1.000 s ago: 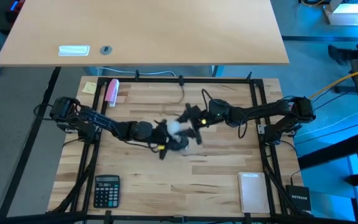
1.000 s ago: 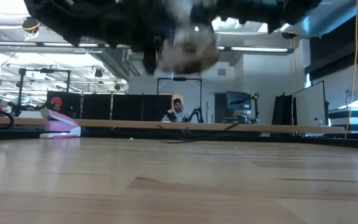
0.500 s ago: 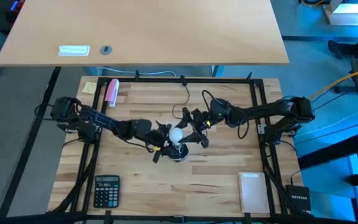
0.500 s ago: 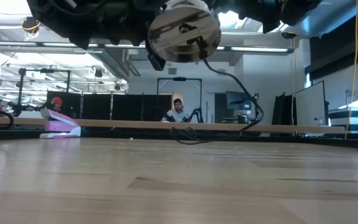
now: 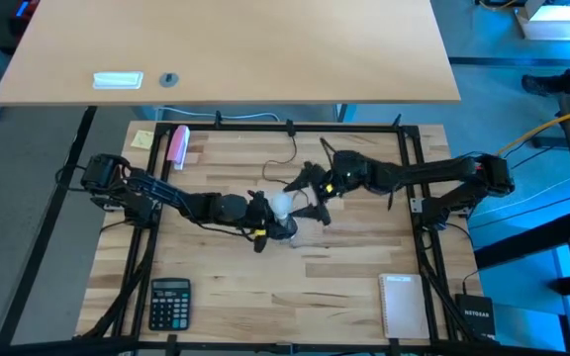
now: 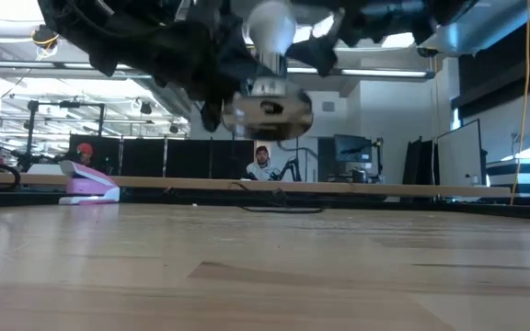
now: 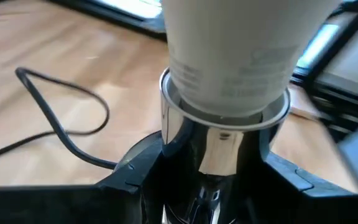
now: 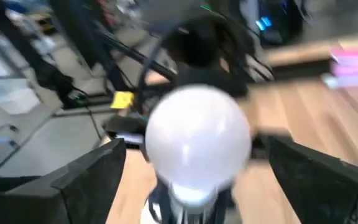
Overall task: Screw lightbulb
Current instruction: Remove the lightbulb from the lamp
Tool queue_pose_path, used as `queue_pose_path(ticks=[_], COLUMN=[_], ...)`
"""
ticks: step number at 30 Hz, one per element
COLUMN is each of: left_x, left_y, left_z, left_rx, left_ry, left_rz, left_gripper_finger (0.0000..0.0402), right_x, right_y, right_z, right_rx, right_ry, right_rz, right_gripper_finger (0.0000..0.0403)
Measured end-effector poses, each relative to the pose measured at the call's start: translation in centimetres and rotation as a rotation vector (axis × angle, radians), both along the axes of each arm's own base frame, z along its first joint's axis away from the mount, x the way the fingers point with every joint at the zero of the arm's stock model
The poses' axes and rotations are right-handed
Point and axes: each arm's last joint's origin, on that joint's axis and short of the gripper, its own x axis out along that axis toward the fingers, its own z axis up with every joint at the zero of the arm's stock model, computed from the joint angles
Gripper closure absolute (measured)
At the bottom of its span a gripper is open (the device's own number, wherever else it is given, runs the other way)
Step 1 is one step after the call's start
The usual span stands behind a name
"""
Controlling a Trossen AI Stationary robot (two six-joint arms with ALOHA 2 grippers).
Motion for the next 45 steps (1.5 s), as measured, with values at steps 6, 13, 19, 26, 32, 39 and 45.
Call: queue_pose_path(ticks=[6, 13, 19, 26, 32, 39, 45], left_x=[-0.3, -1.0, -1.1, -1.1, -1.1, -1.1, -1.0], left_y=[1.0, 2.7, 3.1, 3.1, 3.1, 3.0, 2.7], left_z=[-0.6, -1.8, -1.9, -1.9, -1.9, -1.9, -1.9], left_rx=[0.023, -0.009, -0.026, -0.022, -0.013, 0.004, 0.022], left_ry=[0.058, 0.151, 0.153, 0.156, 0.159, 0.170, 0.196], left_rz=[0.248, 0.544, 0.574, 0.573, 0.568, 0.559, 0.430], left_gripper_finger=[0.0233, 0.0233, 0.0233, 0.0233, 0.0233, 0.0233, 0.0233], right_x=[-2.4, -0.8, 1.6, 3.9, 5.4, 5.4, 5.0], right_y=[-1.5, -1.9, -2.7, -3.1, -3.2, -3.2, -2.9], right_z=[0.0, -2.1, -4.0, -4.9, -5.4, -5.4, -5.0], right_rx=[-0.028, 0.025, 0.043, 0.086, 0.090, 0.079, 0.069], right_ry=[0.196, 0.092, -0.050, -0.084, -0.070, -0.067, -0.044], right_rz=[-0.197, -0.312, -0.466, -0.488, -0.461, -0.422, -0.287], right_gripper_finger=[0.0029, 0.0030, 0.0030, 0.0029, 0.0030, 0.0111, 0.0153])
